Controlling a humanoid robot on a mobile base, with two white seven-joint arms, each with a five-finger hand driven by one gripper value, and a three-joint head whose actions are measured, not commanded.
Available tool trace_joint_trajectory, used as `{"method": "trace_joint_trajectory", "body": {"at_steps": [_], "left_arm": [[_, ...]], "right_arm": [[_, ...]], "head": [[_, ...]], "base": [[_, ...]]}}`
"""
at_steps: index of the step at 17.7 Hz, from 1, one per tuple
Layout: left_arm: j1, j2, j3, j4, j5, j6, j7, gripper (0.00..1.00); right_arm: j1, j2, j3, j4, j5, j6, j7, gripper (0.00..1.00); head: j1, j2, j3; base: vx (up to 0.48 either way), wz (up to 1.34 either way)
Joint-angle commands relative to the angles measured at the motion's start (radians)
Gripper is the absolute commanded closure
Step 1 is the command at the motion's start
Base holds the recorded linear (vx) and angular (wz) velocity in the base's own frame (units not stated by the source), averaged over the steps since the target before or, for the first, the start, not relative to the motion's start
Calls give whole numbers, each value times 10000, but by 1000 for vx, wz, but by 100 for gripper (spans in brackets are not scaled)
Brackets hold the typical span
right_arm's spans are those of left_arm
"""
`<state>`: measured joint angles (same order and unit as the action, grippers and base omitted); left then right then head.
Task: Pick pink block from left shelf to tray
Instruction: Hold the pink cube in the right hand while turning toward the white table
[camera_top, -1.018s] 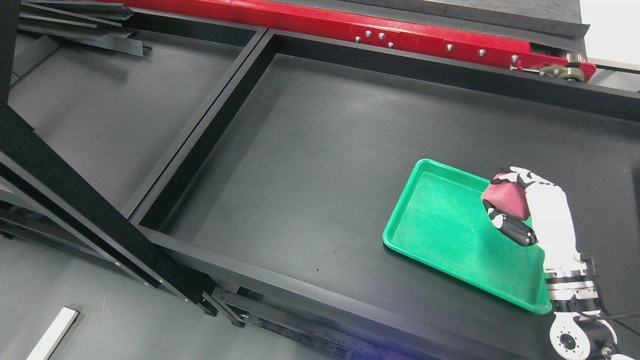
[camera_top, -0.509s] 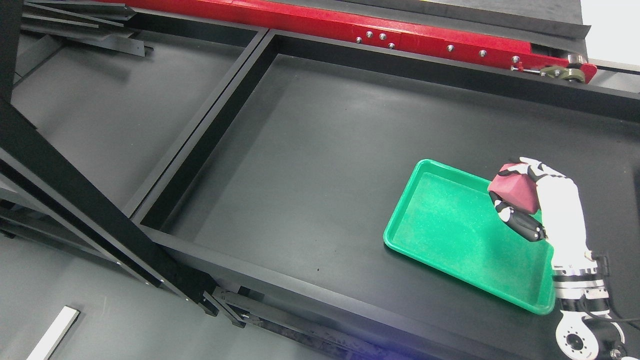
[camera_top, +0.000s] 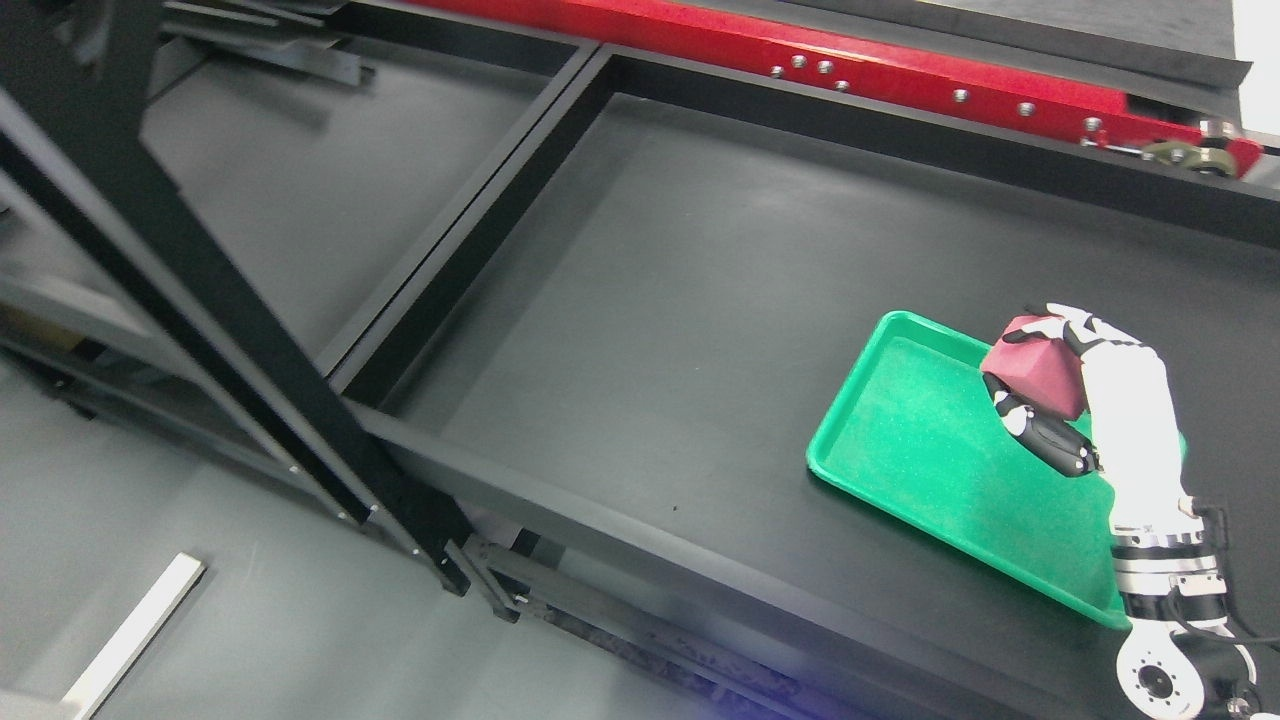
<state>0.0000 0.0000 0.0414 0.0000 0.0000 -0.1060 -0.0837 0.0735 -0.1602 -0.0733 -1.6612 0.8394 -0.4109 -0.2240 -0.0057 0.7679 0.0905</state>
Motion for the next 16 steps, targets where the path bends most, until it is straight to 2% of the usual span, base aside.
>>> {"method": "trace_joint_trajectory", "body": {"at_steps": [1, 16], "left_arm": [[-230, 175, 0, -175, -15, -29, -6, 0], [-230, 175, 0, -175, -15, -29, -6, 0]], "right_arm": [[-60, -24, -3, -185, -4, -3, 32, 96], [32, -238, 58, -123, -3, -18, 154, 96]], "head": [[0, 0, 0], [0, 2, 0]], "base": [[-89, 335], [-94, 605]]}}
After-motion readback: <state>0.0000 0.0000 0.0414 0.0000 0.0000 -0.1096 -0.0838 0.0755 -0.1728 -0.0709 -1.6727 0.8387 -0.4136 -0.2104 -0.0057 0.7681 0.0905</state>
